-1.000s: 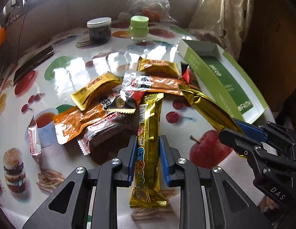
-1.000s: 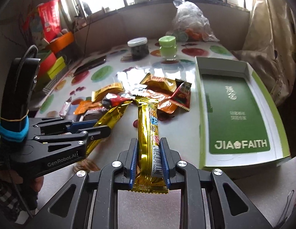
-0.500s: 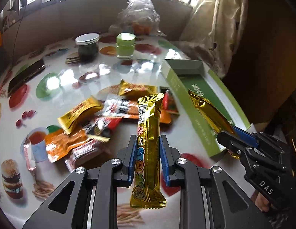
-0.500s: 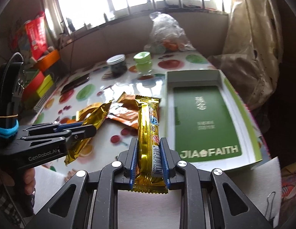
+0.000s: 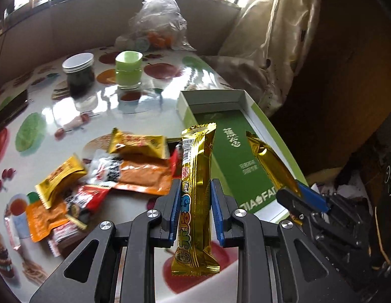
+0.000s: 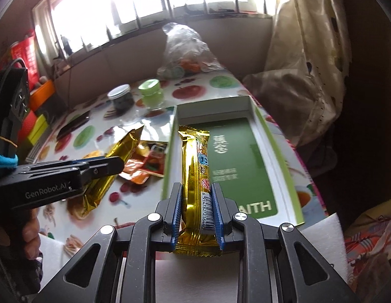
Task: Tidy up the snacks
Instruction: 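Carry both gold bars into the green box and open both tools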
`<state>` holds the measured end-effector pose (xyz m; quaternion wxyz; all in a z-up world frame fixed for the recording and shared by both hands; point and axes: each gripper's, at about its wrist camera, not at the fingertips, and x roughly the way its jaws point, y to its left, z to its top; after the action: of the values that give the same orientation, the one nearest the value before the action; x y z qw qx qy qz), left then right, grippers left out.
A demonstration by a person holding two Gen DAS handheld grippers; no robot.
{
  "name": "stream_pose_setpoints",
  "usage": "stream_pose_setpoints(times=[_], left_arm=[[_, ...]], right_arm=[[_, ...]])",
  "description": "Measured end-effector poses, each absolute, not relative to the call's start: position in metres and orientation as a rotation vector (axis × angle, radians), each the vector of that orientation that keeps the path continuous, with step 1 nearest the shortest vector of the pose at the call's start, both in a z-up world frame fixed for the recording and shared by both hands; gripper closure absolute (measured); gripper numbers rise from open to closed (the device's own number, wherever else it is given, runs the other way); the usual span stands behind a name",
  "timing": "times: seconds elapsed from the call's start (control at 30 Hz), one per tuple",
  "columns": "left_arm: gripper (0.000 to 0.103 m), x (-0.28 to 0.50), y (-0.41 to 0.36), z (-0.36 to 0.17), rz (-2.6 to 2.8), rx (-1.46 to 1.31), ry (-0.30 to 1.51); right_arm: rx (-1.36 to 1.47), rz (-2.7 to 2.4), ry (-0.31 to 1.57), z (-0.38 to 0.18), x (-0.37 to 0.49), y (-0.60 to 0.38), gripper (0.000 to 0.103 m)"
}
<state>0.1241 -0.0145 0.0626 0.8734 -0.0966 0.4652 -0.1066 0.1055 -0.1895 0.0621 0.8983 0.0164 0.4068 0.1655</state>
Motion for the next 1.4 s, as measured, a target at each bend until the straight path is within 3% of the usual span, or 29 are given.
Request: stream_pose_setpoints(times=[1.4], left_arm=[[0.078, 0.186, -0.094, 0.024, -0.283, -0.190, 1.123]], right_arm=[[0.013, 0.239, 0.927, 0.019, 0.154, -0.231, 0.079]])
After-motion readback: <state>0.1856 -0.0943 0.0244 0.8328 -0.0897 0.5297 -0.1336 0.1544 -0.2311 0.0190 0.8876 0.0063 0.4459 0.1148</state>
